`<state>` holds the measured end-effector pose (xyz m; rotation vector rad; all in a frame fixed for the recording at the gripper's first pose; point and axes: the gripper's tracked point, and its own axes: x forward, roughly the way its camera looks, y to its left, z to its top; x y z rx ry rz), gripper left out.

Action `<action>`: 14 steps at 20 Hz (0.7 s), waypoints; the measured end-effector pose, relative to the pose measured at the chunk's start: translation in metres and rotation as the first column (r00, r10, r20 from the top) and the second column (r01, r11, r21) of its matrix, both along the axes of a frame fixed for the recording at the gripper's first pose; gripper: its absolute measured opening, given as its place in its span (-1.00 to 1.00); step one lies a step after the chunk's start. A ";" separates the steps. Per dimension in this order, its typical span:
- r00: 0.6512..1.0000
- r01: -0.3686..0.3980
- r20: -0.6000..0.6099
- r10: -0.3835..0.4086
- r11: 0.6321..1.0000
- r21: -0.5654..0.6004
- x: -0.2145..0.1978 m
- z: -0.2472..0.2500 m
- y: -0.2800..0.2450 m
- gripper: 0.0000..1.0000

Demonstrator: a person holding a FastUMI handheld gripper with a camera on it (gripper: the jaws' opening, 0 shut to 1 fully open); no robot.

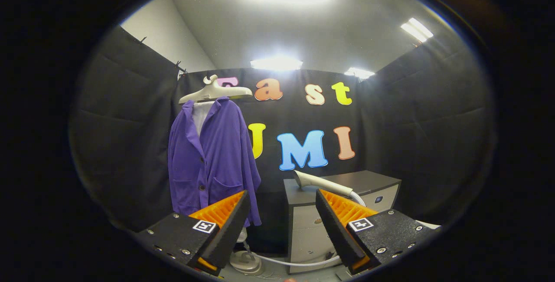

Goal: Iron the clothes twice with a garment steamer, once on the left side and once on the right side.

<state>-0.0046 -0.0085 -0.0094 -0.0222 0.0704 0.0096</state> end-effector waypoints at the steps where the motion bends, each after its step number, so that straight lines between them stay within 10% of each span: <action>1: 1.000 -0.002 -0.006 0.002 1.000 -0.003 0.003 0.001 -0.003 0.89; 14: 0.983 -0.159 -0.120 0.142 0.977 -0.143 0.086 0.002 -0.077 0.90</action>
